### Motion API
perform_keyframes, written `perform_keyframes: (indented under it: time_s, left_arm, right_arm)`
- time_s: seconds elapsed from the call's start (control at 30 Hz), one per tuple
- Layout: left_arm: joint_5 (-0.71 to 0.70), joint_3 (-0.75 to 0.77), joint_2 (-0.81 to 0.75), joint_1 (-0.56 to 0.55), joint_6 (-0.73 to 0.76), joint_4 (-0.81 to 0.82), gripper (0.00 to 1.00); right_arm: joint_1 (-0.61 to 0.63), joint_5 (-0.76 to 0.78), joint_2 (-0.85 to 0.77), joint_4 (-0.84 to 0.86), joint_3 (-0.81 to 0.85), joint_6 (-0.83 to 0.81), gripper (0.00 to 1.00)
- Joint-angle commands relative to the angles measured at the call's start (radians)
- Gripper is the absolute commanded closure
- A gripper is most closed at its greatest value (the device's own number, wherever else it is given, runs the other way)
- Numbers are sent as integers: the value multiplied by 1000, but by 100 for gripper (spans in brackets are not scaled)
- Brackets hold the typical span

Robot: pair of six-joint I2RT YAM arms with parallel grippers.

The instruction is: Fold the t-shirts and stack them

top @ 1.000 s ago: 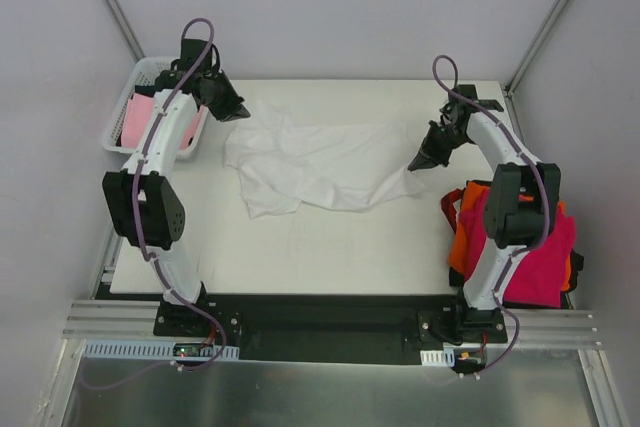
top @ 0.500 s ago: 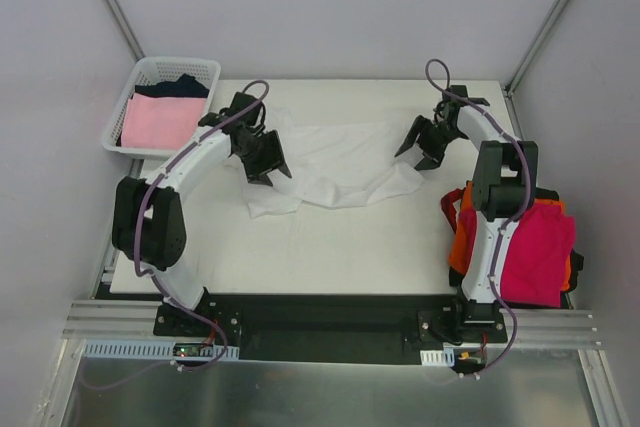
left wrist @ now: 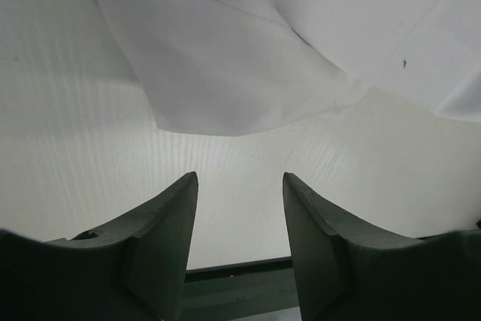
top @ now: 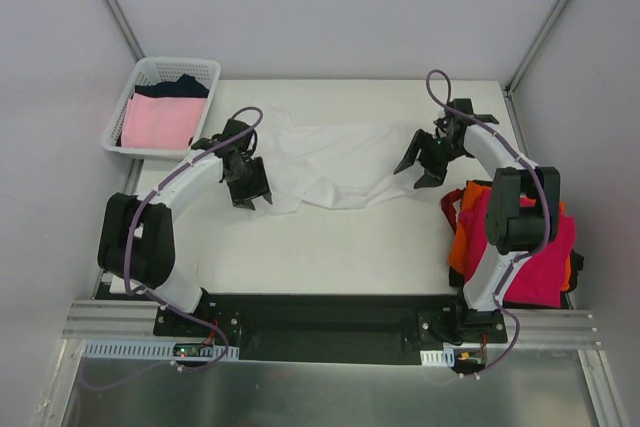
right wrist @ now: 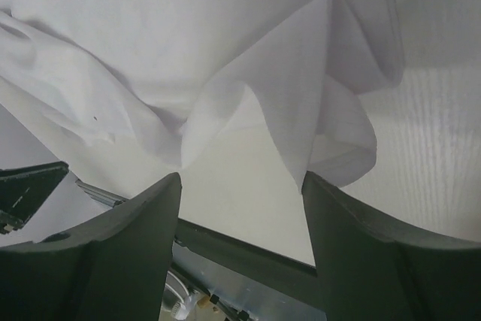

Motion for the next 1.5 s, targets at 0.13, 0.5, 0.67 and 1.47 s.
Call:
perform_keyframes:
  time_s: [0.13,0.5,0.67,1.47]
  left_arm:
    - [-41,-35,104,-7,39,95,51]
    - [-43,31,213,-8,76,95,45]
    - [-35,36,218,-8,72,96,63]
    - [69,182,-116,-11,75,-201,98]
  right_arm:
    - [30,15,-116,-16,-50,2,32]
    - [43,18,-93,-36,-15,11,32]
    - [65,22,-62,-45,19,17,32]
    - [154,38,-10,0,-2,40,33]
